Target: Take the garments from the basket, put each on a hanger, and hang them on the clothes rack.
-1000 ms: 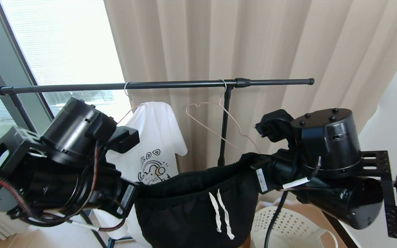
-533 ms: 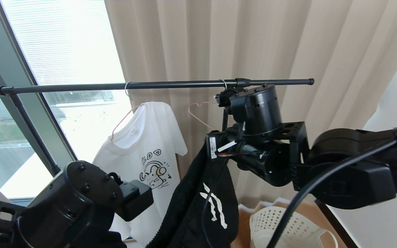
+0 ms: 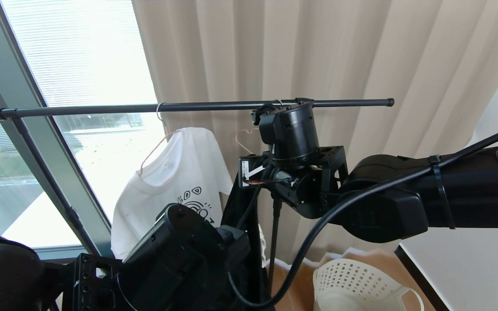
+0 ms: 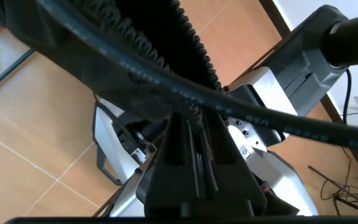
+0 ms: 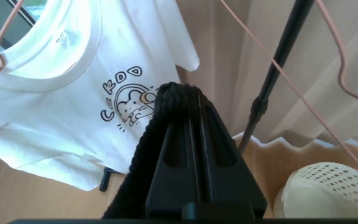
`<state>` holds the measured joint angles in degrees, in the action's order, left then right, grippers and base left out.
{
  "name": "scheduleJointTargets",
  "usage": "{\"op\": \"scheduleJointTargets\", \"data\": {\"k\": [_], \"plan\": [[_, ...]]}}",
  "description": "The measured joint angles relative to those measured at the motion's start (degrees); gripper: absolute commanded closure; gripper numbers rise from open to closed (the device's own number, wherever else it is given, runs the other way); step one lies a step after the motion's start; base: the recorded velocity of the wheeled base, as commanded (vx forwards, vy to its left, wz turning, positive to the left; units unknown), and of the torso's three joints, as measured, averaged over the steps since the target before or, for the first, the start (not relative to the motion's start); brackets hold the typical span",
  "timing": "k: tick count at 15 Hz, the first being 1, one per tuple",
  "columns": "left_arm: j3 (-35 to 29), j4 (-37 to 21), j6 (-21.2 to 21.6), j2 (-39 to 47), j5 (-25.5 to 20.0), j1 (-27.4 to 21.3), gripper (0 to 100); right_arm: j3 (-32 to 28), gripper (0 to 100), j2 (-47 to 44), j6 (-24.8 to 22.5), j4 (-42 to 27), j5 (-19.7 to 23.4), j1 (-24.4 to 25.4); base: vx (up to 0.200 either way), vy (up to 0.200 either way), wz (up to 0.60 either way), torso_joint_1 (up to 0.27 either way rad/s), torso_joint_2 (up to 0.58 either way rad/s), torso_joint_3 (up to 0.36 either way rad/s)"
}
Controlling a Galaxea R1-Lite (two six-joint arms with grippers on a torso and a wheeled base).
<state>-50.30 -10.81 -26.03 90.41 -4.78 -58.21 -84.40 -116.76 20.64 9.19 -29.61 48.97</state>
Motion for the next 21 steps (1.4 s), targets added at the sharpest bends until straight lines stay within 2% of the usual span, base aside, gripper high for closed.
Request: {"op": "scheduleJointTargets", "data": {"k": [2, 5, 8, 10, 12, 16, 21], "plan": [[-0.02, -0.22, 0.04, -0.59, 0.33, 0.83, 100, 0.50, 100, 0.15, 1.77, 0.00, 0.00, -0.51, 0.000, 0.000, 0.00, 0.000, 0.00, 0.000], [2.36, -0.38, 1.04, -2.82, 1.78, 4.80, 100, 5.02, 100, 3.21, 2.60, 0.05, 0.13, -2.47, 0.000, 0.000, 0.00, 0.000, 0.00, 0.000], [3.91, -0.02, 6.19, -4.46, 2.49, 13.29, 100, 13.37, 100, 9.85, 2.43, -0.16, 0.13, -4.16, 0.000, 0.000, 0.00, 0.000, 0.00, 0.000], [1.93, 0.52, 9.41, -4.66, 2.78, 18.60, 100, 17.88, 100, 14.62, 1.33, -2.74, 0.00, -4.68, 0.000, 0.000, 0.00, 0.000, 0.00, 0.000], [-2.04, 0.67, 10.29, -3.67, 3.15, 21.09, 100, 19.57, 100, 17.98, -0.06, -6.30, -0.28, -4.92, 0.000, 0.000, 0.00, 0.000, 0.00, 0.000], [-7.72, 3.05, 10.73, -0.48, 4.67, 21.70, 100, 20.42, 100, 23.32, -0.22, -20.36, -0.49, -4.90, 0.000, 0.000, 0.00, 0.000, 0.00, 0.000], [-9.02, 6.19, 10.70, 0.83, 6.66, 19.91, 100, 20.15, 100, 24.78, -0.34, -22.46, -0.73, -4.27, 0.000, 0.000, 0.00, 0.000, 0.00, 0.000]]}}
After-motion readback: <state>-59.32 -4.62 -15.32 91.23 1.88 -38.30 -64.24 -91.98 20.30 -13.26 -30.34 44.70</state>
